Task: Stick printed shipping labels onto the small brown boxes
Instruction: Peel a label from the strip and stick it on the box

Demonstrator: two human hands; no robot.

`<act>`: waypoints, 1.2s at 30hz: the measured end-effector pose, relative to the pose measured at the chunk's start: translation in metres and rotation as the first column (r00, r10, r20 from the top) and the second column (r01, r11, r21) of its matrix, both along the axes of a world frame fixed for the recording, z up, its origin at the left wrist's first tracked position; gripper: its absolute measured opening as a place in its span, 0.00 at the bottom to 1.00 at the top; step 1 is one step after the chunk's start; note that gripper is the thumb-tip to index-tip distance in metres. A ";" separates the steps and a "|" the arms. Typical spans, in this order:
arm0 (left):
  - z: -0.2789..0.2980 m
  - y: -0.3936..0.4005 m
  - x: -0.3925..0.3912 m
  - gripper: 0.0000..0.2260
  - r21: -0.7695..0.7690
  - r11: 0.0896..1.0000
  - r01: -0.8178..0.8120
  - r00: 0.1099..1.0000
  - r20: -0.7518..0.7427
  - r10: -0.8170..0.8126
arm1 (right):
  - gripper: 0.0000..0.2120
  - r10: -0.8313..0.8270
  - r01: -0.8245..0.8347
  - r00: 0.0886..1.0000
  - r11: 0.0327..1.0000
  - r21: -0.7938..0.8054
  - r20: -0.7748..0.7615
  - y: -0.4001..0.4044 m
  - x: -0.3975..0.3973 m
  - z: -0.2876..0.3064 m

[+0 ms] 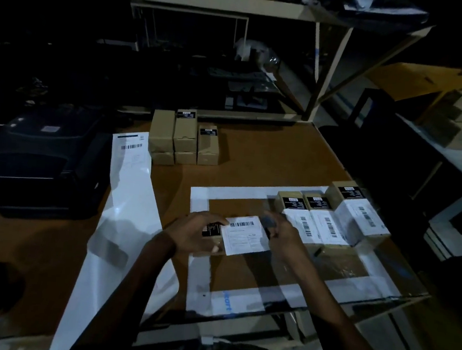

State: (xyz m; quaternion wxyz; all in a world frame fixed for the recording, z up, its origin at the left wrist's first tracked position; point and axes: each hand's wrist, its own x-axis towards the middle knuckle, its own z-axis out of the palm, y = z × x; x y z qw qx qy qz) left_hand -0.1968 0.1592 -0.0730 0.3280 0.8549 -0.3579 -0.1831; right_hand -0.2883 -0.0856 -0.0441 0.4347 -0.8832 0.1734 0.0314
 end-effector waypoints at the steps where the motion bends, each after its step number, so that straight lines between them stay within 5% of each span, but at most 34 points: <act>1: 0.004 0.004 0.003 0.25 -0.046 0.999 0.011 0.995 -0.099 -0.015 | 0.34 0.006 -0.006 1.000 1.000 0.017 0.005 -0.002 -0.001 0.000; 7: 0.030 0.012 0.018 0.27 -0.061 0.998 0.014 0.937 -0.348 -0.035 | 0.30 0.029 -0.026 0.999 0.992 0.123 -0.029 0.003 0.001 0.001; 12: 0.041 -0.002 0.030 0.26 -0.043 0.996 -0.078 0.956 -0.286 0.063 | 0.28 0.111 -0.103 0.991 0.988 0.119 -0.068 -0.002 0.012 0.014; 16: 0.039 -0.009 0.037 0.32 -0.086 0.988 -0.127 0.934 -0.347 0.089 | 0.31 0.141 -0.103 0.987 0.924 0.368 -0.077 -0.009 0.022 0.022; 20: 0.031 -0.010 0.035 0.42 -0.135 0.980 -0.144 0.931 -0.353 0.088 | 0.36 0.223 -0.177 0.973 0.874 0.453 -0.051 -0.017 0.032 0.016; 26: 0.018 -0.009 0.033 0.34 -0.205 0.970 -0.127 0.962 -0.264 0.071 | 0.34 0.244 -0.225 0.970 0.874 0.431 0.010 -0.013 0.034 0.010; 32: 0.017 -0.011 0.032 0.27 -0.169 0.981 -0.101 0.976 -0.210 0.064 | 0.51 0.251 -0.250 0.967 0.890 0.382 0.049 -0.014 0.034 0.007; 36: 0.021 -0.013 0.036 0.27 -0.111 0.994 -0.019 0.980 -0.200 -0.003 | 0.38 0.299 -0.301 0.952 0.881 0.365 0.066 -0.018 0.036 0.003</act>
